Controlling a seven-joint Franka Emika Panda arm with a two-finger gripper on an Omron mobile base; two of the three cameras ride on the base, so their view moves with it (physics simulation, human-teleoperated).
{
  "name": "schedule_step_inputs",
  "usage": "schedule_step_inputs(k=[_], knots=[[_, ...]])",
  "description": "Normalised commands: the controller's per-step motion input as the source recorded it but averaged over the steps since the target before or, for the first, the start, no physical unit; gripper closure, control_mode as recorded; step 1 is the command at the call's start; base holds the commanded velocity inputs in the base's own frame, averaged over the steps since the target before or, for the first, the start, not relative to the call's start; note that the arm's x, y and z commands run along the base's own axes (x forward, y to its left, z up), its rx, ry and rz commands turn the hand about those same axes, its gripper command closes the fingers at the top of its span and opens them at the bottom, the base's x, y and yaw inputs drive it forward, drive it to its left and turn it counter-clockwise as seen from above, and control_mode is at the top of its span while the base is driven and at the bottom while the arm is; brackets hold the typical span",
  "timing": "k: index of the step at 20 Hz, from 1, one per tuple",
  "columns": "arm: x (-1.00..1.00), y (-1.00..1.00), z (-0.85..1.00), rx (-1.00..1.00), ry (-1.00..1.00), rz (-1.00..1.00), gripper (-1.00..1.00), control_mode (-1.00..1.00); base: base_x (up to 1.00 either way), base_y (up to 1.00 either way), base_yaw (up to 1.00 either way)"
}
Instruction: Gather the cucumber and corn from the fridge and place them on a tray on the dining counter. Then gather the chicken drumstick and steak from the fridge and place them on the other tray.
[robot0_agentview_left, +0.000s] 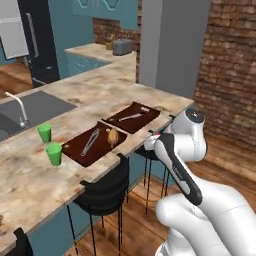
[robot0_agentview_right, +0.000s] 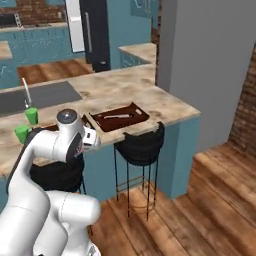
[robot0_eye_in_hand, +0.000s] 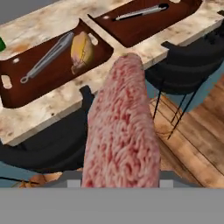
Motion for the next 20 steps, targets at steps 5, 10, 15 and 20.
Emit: schedule_step_inputs(k=[5,10,15,20], knots=[[0.0,0.0,0.0,0.0,0.0,0.0,1.0,1.0,0.65,-0.26,0.65],[0.0,0.0,0.0,0.0,0.0,0.0,1.0,1.0,0.26,-0.8,0.51],[0.0,0.0,0.0,0.0,0.0,0.0,1.0,1.0,0.43,-0.7,0.41],[0.0,0.0,0.0,0.0,0.0,0.0,1.0,1.0,0.45,-0.49,0.39]])
